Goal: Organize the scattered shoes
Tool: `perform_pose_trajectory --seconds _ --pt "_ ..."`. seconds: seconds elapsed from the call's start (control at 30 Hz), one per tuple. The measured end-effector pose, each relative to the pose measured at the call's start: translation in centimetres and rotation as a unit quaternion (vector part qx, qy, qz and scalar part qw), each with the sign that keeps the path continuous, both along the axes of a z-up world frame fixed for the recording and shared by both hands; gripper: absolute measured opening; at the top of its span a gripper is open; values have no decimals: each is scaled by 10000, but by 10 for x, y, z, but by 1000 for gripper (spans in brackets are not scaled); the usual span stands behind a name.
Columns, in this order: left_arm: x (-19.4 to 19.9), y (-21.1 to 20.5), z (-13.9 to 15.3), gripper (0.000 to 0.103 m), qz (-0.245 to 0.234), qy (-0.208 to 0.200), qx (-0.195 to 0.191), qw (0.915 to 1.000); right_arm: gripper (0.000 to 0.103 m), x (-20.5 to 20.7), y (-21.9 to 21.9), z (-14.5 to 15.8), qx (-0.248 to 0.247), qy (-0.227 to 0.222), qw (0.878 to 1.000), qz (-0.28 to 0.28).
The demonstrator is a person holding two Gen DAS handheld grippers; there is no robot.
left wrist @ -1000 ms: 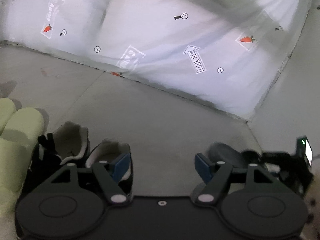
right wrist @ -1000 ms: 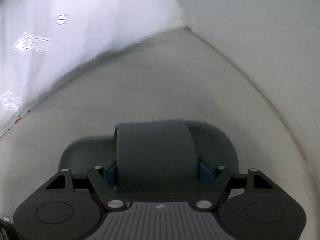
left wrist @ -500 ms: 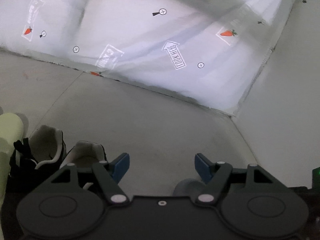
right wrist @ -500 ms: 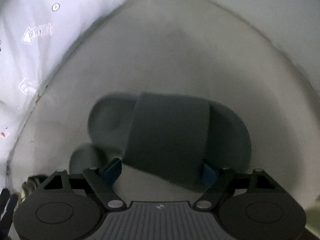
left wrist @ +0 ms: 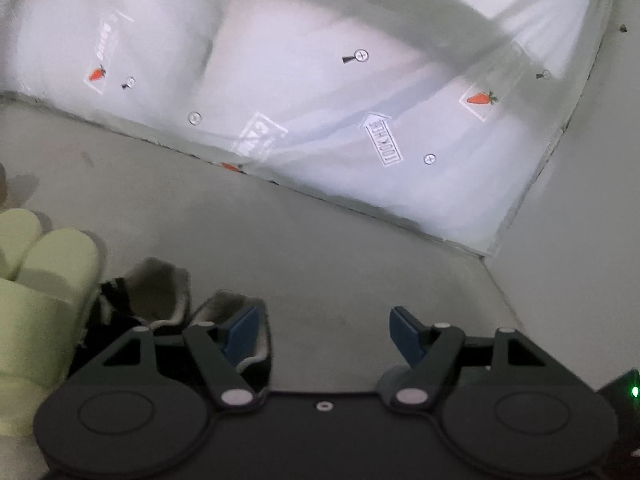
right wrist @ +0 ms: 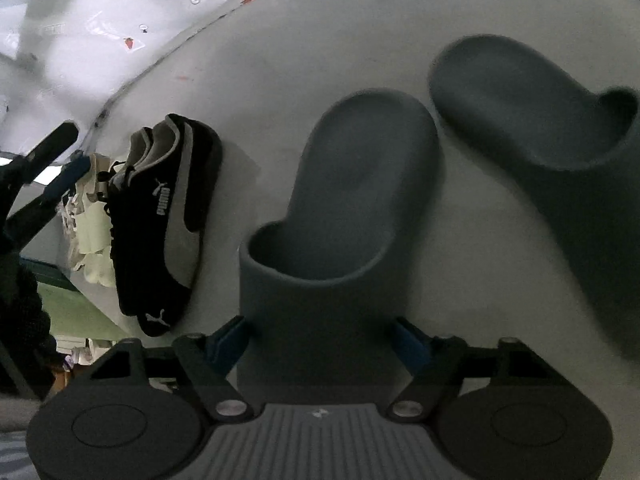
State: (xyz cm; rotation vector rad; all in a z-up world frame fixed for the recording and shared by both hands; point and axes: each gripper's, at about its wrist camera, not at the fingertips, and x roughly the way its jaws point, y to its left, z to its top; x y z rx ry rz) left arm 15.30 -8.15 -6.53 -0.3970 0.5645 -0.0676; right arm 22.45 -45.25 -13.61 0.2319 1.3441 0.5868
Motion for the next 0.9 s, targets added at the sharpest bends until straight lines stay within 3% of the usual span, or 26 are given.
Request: perform_pose_trajectory --seconds 0.2,0.33,0.63,0.8,0.9 --pt "-12 18 -2 73 280 67 -231 9993 78 22 29 4 -113 -240 9968 751" --pt "-16 18 0 73 269 54 -174 9995 78 34 71 6 -205 -693 9853 1549" --pt "-18 18 2 74 361 3 -118 9993 78 32 135 2 -148 -775 9756 2047" --pt "-14 21 1 74 464 3 -236 9986 79 24 132 4 44 -907 9747 2043" --pt "-12 20 4 74 430 -61 -199 9989 80 29 89 28 57 -1418 9814 1289"
